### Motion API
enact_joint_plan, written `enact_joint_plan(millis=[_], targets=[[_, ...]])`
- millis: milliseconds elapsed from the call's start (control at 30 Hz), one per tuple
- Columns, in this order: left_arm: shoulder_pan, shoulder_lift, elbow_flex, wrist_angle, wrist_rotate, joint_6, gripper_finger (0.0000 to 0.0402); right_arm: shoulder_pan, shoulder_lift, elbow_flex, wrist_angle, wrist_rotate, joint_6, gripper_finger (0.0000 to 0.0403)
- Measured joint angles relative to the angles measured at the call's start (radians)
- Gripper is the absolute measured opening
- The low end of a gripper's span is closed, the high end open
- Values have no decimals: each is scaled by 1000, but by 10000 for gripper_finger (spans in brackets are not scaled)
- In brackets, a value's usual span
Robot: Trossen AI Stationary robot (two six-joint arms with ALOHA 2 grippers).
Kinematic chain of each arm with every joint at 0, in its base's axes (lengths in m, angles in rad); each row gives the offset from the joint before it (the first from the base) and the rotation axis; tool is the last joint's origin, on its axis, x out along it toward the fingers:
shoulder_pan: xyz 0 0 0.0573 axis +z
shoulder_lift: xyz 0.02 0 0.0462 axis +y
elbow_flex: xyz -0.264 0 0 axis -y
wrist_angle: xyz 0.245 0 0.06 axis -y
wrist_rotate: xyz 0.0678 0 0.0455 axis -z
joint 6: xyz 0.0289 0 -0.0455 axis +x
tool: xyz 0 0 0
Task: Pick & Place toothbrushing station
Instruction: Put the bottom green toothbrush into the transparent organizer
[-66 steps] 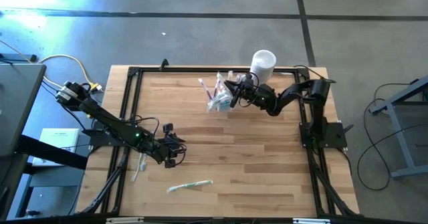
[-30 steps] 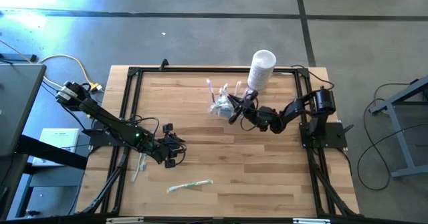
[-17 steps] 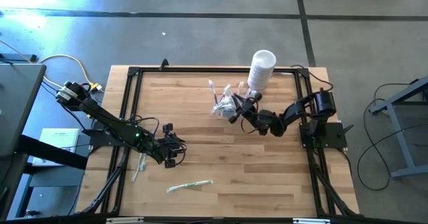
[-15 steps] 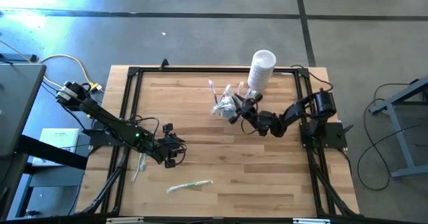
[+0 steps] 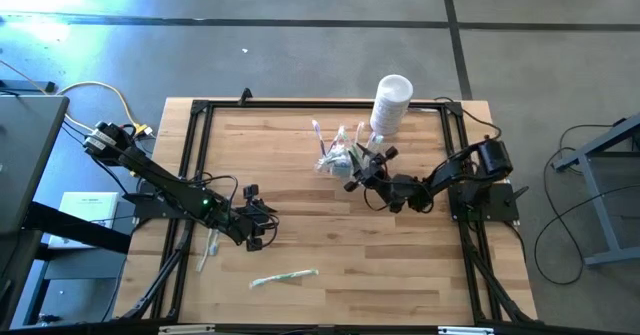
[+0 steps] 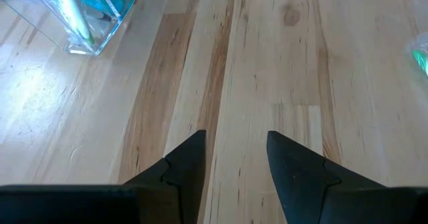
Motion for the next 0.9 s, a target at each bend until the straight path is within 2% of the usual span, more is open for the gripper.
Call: enact_joint_plan(millis=[233,333,433,600,733,900], targets=[[0,0,0,-7,1,-6,152,67,-109,0,-12,-4,-11,139],[0,0,0,-30,38,-70,152,110,-153,0,-30,-3,-29,139],[0,-4,11,-79,134,-192,152,158,-186,0,-44,-34,-48,139],[0,-5,87,-212,375,-387,152,223,-203,0,-66,-103,-86,139],[-13,-1,101,-178,535,-414,152,238,-203,0,-68,-129,-87,139],[-81,32,101,-109,571,-362,152,236,-203,0,-100,-128,-65,139]])
